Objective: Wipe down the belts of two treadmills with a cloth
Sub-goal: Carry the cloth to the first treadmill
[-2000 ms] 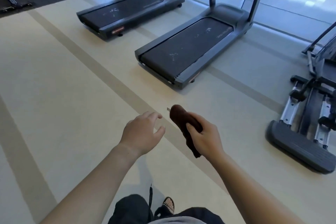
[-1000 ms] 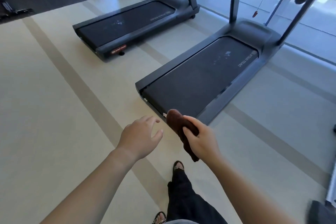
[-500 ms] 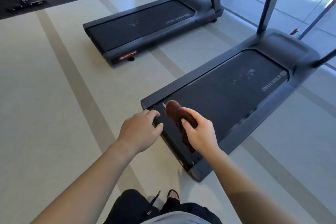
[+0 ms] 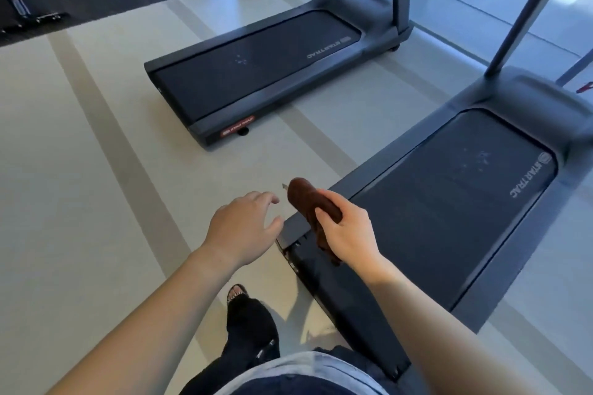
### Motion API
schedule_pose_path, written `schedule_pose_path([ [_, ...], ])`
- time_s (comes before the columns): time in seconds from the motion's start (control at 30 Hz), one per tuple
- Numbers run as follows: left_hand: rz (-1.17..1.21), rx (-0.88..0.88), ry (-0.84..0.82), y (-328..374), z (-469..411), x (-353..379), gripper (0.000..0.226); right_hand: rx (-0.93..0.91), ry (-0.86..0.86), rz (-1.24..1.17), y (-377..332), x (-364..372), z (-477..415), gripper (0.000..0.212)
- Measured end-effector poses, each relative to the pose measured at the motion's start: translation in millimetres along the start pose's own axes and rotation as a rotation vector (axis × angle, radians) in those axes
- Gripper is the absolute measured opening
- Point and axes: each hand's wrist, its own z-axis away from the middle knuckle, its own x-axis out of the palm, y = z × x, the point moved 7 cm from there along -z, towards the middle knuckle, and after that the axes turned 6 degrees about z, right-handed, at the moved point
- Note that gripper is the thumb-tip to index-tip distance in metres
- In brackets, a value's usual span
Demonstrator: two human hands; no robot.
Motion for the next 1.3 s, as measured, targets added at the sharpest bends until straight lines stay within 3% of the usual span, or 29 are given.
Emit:
schedule_pose_path([
  [0.27,-0.079,0.060,-0.032,-92,-132,-91,0.039,0.091,0.044,-0.055,-64,68,-148,0.032],
  [0.53,-0.110,0.181,-0.102,-96,-258,-119,0.039,0.147,0.153,-0.093,-71,58,-254,0.032],
  [0.7,-0.177,0.340,-0.169,-55,-360,-106,0.040,0.237,0.287,-0.131,-45,24,-323,0.036],
  [0.9,-0.207,0.565,-0.295,41,-473,-75,0.039,0.357,0.485,-0.154,-1,-44,-374,0.036],
  [1.3,-0.268,0.927,-0.544,179,-541,0,0.041,0.604,0.908,-0.168,67,-137,-364,0.034],
])
